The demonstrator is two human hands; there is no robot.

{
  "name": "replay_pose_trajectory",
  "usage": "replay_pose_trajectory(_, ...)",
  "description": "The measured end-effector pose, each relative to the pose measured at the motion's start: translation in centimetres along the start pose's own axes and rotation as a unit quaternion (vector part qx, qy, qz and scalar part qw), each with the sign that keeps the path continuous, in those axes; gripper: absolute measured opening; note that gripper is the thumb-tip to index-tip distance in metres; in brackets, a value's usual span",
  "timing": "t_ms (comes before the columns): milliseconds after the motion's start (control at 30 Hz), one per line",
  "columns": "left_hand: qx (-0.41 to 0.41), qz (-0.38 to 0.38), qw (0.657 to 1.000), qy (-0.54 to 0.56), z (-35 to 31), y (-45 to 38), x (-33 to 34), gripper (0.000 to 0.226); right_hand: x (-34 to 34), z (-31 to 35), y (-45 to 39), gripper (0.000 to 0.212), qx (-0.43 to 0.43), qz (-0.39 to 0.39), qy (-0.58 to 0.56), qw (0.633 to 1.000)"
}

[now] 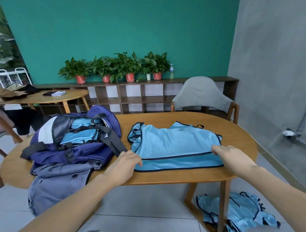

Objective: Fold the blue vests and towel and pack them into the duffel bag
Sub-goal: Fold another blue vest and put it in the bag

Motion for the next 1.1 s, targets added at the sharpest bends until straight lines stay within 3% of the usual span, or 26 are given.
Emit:
replay_pose_trajectory(100,-0.019,0.04,0.999,0.013,0.1,0.2,1.2,0.049,0.5,-0.2,0.2,0.033,-0.004,0.021,0.001,1.0)
replay_pose_trajectory(233,-0.041,0.084,0.995,0.028,-0.8,1.1,1.9,0.039,1.7,0.8,1.2,0.039,-0.057,0.019,-0.056,0.997)
replay_pose_trajectory(300,-0.074,0.1,0.992,0.032,-0.7,1.7,2.1,0.059,1.7,1.3,2.3,0.035,-0.051,0.012,-0.1,0.994)
replay_pose_trajectory(400,-0.108,0.116,0.986,0.046,-0.6,2.6,2.7,0.088,1.9,2.0,3.9,0.058,-0.039,0.005,-0.138,0.99)
replay_pose_trajectory(533,-0.119,0.077,0.989,0.039,-0.5,3.9,3.0,0.099,3.7,2.2,5.4,0.071,-0.026,-0.001,-0.132,0.991)
replay_pose_trajectory(600,-0.114,0.029,0.993,0.029,-0.4,4.9,2.8,0.091,3.6,2.1,6.0,0.061,-0.025,-0.042,-0.123,0.991)
replay_pose_trajectory(733,-0.075,-0.065,0.995,0.029,-2.1,6.0,0.4,0.045,1.1,1.9,7.8,0.006,-0.031,-0.177,-0.092,0.979)
replay_pose_trajectory(833,-0.069,-0.125,0.989,0.028,-3.2,5.5,-3.0,0.006,-0.1,1.4,8.5,0.008,-0.016,-0.177,-0.083,0.981)
replay_pose_trajectory(1000,-0.096,-0.194,0.972,0.087,-4.2,2.3,-11.2,0.011,-5.9,-1.3,8.4,0.01,0.049,-0.2,-0.118,0.971)
replay_pose_trajectory(1100,-0.115,-0.24,0.958,0.104,-4.6,-0.6,-17.6,0.014,-12.7,-3.8,8.2,0.007,0.108,-0.263,-0.198,0.938)
Point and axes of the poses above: each hand's wrist, its own y-axis away from the middle knuckle, its own x-axis out of the palm, z = x × y, the point moved 10 cm from there along -y, towards the middle knuckle, and after that the axes turned 6 degrees about y, right-handed, at the moved point
